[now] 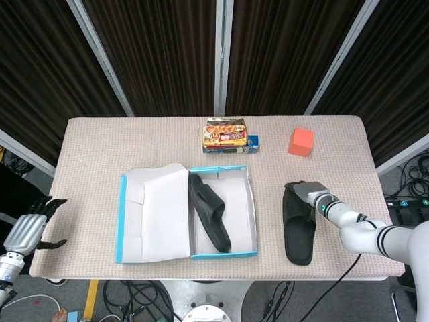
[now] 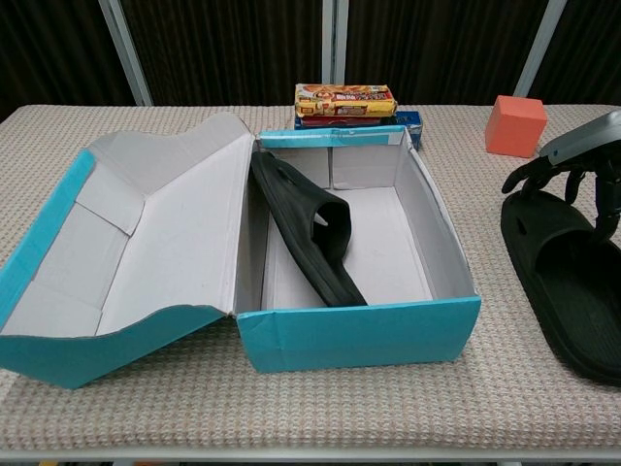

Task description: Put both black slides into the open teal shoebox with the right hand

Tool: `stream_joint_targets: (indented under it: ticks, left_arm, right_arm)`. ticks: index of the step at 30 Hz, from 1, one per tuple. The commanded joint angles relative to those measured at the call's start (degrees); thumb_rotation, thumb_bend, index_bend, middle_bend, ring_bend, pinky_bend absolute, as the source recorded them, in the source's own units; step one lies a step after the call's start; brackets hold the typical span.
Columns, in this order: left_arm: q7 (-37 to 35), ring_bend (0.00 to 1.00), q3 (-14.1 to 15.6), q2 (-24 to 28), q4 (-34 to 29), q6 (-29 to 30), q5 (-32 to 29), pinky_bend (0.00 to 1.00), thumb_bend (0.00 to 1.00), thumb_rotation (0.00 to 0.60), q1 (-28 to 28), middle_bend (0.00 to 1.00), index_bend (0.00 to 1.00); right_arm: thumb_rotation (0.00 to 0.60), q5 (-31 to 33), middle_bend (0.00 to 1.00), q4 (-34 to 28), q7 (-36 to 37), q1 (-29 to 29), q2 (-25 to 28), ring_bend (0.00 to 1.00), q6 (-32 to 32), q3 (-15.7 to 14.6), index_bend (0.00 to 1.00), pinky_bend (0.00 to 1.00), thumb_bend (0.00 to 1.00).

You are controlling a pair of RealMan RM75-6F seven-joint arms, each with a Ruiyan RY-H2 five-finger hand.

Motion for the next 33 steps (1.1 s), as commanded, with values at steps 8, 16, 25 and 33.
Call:
stream_joint_targets:
  ticks: [8, 16, 25, 33]
  left_arm:
    - [-0.41, 0.0, 0.18, -0.21, 0.42, -0.16, 0.07, 0.04, 0.13, 0.6, 0.04, 0.11, 0.1]
    - [-0.97, 0.0, 0.48, -0.29, 0.95, 0.15, 0.28, 0.04, 0.13, 0.6, 0.37, 0.11, 0.1]
    - [-0.98, 0.0, 0.51, -0.23, 0.6, 0.2, 0.55, 0.04, 0.13, 0.6, 0.21, 0.11, 0.1]
    - [-1.26, 0.0, 0.71, -0.28, 0.77, 0.07, 0.56, 0.04, 0.13, 0.6, 0.33, 0.11, 0.1]
  right_arm:
    - [0.6, 6.72, 0.22, -1.36, -6.5, 2.09, -1.51, 0.12, 4.6, -3.35, 0.14, 0.26, 0.0]
    - [0.6, 11.64, 0.27, -1.44, -9.67, 2.81, -3.08, 0.17, 6.95, -4.45, 0.22, 0.33, 0.01]
    - [0.6, 13.67, 0.39, -1.48, -11.69, 1.68, -3.74, 0.29, 9.47, -3.15, 0.37, 0.49, 0.03]
    - [0.6, 13.11, 0.47, -2.37, -12.79, -1.11, -3.44, 0.38, 13.29, -0.64, 0.48, 0.57, 0.06]
